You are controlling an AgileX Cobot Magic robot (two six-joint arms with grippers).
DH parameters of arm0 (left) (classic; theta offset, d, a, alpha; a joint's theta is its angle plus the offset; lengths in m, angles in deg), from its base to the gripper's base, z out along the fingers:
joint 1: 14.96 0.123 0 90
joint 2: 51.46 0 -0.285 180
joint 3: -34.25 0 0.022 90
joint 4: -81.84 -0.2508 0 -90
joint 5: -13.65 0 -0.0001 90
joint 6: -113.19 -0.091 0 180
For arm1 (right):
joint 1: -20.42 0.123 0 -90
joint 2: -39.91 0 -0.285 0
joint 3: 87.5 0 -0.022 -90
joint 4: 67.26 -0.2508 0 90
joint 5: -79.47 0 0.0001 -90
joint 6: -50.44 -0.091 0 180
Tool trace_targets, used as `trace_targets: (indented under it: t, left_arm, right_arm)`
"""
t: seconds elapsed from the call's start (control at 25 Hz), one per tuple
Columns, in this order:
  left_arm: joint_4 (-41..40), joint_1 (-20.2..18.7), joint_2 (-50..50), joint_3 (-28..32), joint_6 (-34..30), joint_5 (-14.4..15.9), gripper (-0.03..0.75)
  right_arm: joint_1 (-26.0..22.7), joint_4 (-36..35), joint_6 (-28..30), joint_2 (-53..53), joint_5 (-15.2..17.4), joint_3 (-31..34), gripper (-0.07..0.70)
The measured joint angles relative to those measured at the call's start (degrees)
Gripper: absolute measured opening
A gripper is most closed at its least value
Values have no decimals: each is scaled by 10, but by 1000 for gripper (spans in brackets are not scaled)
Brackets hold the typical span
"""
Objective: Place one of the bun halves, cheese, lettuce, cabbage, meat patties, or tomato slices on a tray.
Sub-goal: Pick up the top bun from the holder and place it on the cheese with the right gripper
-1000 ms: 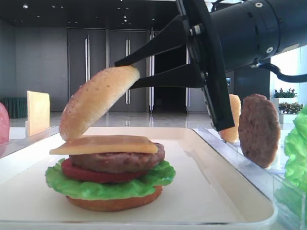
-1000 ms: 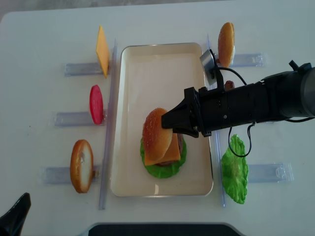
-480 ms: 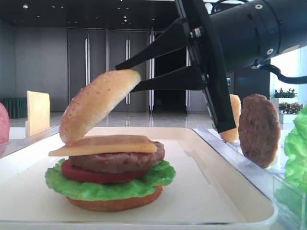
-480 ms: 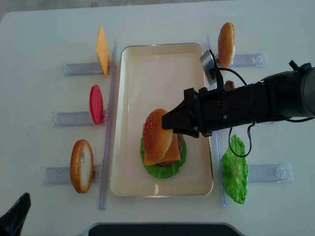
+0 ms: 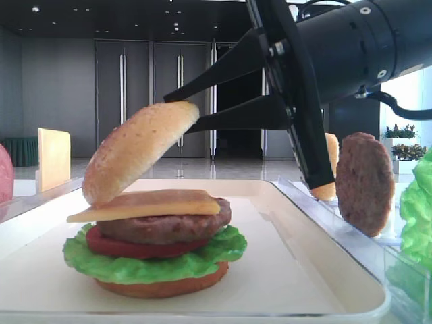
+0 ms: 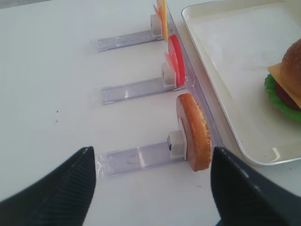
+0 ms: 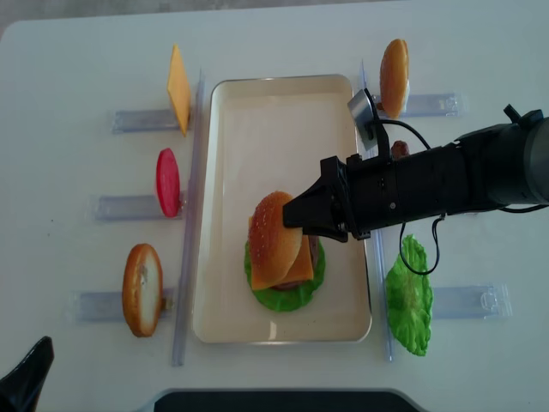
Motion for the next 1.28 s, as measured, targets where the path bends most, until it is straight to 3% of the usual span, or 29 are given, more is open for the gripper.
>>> trace_targets:
  t: [0.2, 0.28, 0.48, 0.6, 0.92, 1.28]
  left_arm:
    - [0, 0, 0, 0, 0, 0, 580]
    - [0, 0, 0, 0, 0, 0, 580]
    - [0, 0, 0, 0, 0, 0, 580]
    - [0, 0, 0, 0, 0, 0, 580]
    - [0, 0, 0, 0, 0, 0, 580]
    - [0, 0, 0, 0, 0, 0, 580]
  right_arm:
    - [0, 2, 0, 0, 0, 0, 150]
    - [0, 4, 0, 0, -1, 0, 207]
    - [0, 10, -1, 0, 0, 0, 449]
    - [0, 19, -8, 0, 1, 0, 509]
    - [0, 33, -20, 0, -1, 0, 533]
    - [0, 68, -39, 0, -34, 0, 533]
